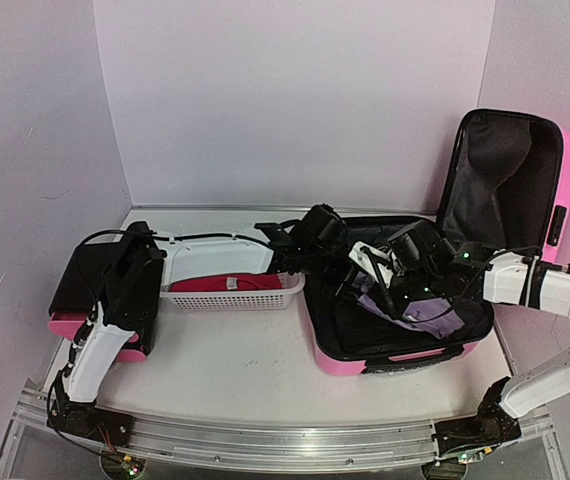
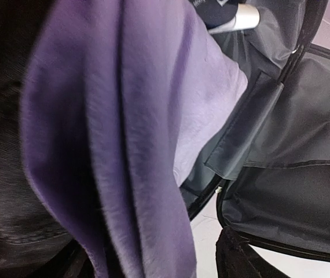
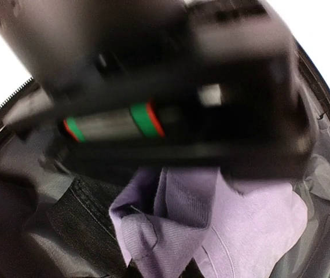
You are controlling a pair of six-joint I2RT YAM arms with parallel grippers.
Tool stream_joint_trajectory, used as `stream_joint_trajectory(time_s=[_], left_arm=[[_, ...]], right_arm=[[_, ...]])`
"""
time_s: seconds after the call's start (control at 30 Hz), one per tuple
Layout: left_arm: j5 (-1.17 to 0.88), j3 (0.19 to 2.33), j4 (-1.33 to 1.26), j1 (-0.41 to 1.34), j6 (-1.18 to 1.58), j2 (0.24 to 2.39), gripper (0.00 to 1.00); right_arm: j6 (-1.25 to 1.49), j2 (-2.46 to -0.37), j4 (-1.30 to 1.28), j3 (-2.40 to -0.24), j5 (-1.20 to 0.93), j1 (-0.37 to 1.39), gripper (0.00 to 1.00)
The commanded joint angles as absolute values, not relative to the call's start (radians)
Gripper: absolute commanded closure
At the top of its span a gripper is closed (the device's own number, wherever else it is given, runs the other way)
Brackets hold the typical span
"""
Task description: Open, take out, and arrange the luggage
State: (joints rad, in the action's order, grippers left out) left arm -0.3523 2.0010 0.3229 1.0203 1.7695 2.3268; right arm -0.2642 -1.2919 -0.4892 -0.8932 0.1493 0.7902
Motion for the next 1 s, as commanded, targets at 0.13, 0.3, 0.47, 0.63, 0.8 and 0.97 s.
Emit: stream_joint_trajectory(time_s=[0.13,0.3,0.47,0.63,0.8,0.97], left_arm=[[-0.336,2.050,0.321,1.026,1.807,2.353,0.29],[-0.308,1.981,0.349,1.029,1.784,2.301,0.23],[-0.336,1.947,0.297,1.028,1.820,2.308,0.13],[-0.342,1.956,0.279,1.021,1.836,2.334,0.14],[-0.331,1.980,0.276,1.020,1.846,2.368,0.20],[-0.320,1.983,0.274,1.013,1.848,2.391,0.27]], right_arm=[[-0.261,-1.241,-0.433,-0.894,0.136,0.788,1.00],[-0.263,-1.245,-0.431,-0.892,0.124,0.787,1.00],[-0.256,-1.237,-0.418,-0.901,0.125,0.788,1.00],[-0.250,-1.206,-0.410,-0.898,0.137,0.788,1.00],[-0.247,-1.194,-0.411,-0.899,0.142,0.788,1.00],[-0.244,-1.186,-0.411,-0.887,0.138,0.787,1.00]])
